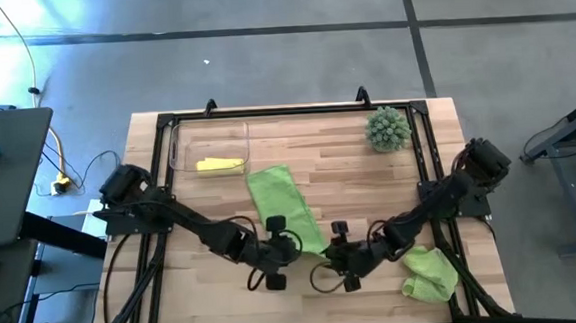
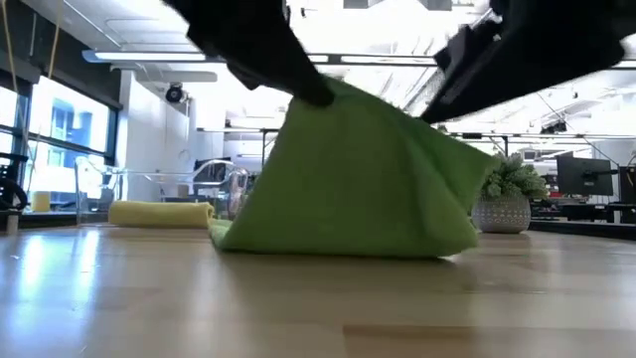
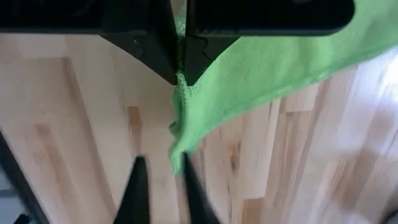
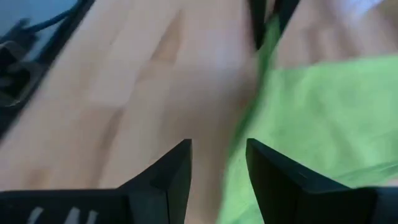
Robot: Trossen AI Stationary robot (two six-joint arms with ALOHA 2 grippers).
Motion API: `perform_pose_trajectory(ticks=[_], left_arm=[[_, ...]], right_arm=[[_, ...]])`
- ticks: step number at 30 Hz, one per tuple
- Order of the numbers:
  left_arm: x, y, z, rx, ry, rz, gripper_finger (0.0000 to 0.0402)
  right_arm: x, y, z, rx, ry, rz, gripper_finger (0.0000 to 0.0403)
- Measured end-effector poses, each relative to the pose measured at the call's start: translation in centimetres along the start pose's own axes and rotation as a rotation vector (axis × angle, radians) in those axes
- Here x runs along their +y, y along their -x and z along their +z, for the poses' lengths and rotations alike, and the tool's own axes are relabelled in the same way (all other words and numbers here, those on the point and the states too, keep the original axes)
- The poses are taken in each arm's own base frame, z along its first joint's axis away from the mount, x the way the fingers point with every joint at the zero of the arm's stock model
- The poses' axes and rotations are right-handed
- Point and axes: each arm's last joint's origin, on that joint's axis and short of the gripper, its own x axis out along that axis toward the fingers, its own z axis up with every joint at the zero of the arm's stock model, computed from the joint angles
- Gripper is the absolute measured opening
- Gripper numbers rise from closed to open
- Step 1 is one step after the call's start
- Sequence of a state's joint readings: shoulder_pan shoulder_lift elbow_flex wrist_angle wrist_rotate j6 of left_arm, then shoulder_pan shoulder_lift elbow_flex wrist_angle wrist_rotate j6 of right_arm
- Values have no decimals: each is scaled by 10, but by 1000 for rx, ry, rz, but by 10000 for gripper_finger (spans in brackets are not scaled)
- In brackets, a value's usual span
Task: Roll microfiber towels into tight, uniform cylinder then place into a basket
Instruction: Roll the green microfiber cloth
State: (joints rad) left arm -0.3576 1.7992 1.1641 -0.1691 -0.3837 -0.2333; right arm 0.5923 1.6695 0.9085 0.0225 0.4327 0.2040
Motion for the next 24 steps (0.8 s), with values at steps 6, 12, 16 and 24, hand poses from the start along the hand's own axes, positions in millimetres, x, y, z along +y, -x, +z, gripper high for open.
perform_pose_trajectory(ticks=[6,12,16,24], left_arm=[[9,-2,2,18,14,16,6],[16,-5,6,-6,55,27,6],[19,-6,6,-5,68,33,6],[19,-6,2,35,55,19,6]], right_arm=[[3,2,9,-118,32,-101,145],[-2,-14,8,-149,3,-176,161],[-8,-29,0,-122,26,-237,171],[-17,-28,-17,31,130,-426,159]])
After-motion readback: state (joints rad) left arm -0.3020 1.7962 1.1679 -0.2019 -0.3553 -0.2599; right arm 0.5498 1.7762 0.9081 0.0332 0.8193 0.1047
